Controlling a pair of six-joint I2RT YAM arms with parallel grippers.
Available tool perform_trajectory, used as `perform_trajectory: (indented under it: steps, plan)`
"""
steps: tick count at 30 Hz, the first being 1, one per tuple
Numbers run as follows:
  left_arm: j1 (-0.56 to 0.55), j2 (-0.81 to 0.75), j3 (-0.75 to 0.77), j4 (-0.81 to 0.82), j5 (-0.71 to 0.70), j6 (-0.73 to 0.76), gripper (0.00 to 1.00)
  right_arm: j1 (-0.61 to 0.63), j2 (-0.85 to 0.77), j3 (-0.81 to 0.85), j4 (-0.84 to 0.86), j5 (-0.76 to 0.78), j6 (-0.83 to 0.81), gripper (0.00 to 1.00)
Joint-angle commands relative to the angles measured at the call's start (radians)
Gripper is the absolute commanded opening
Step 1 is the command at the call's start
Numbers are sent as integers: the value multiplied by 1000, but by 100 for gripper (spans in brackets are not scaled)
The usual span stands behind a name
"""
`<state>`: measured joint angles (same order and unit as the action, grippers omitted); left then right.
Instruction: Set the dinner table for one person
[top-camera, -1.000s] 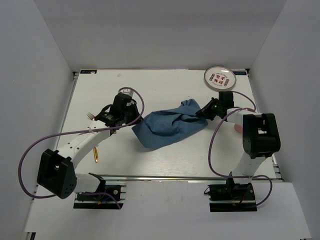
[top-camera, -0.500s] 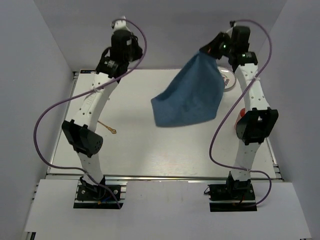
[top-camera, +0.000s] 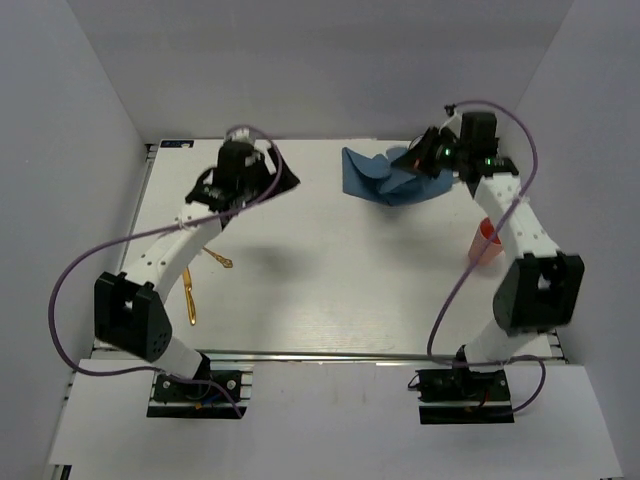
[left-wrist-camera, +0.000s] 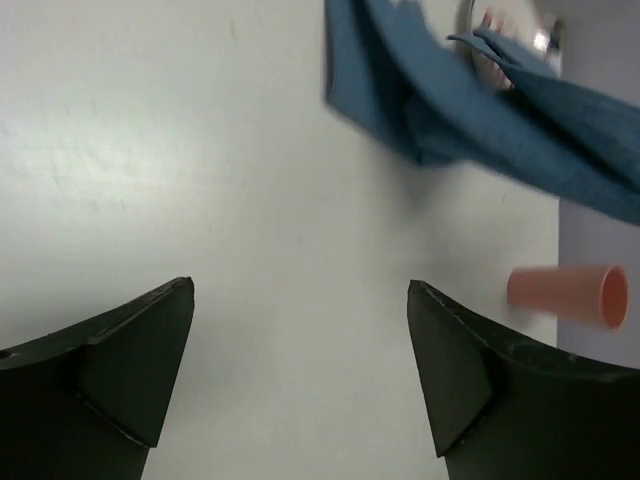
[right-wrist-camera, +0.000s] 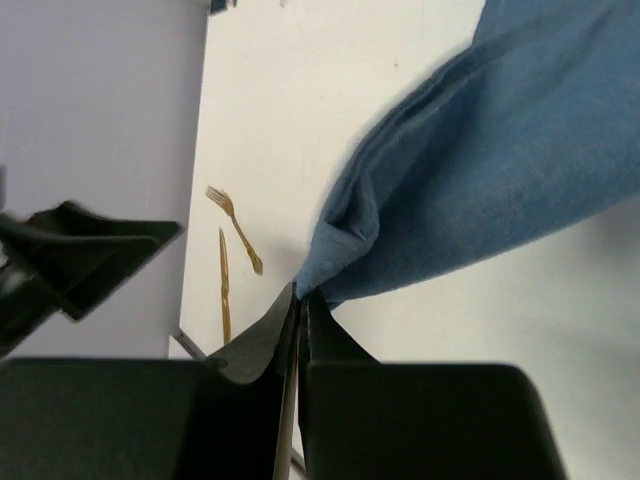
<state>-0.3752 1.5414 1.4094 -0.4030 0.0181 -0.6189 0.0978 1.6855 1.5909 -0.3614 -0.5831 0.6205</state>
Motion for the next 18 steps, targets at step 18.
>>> perform_trajectory:
  steps: [18]
  plan:
    - [-157,78,-512,473,218,-522,98,23,-1093,-1345,225,183,160,0]
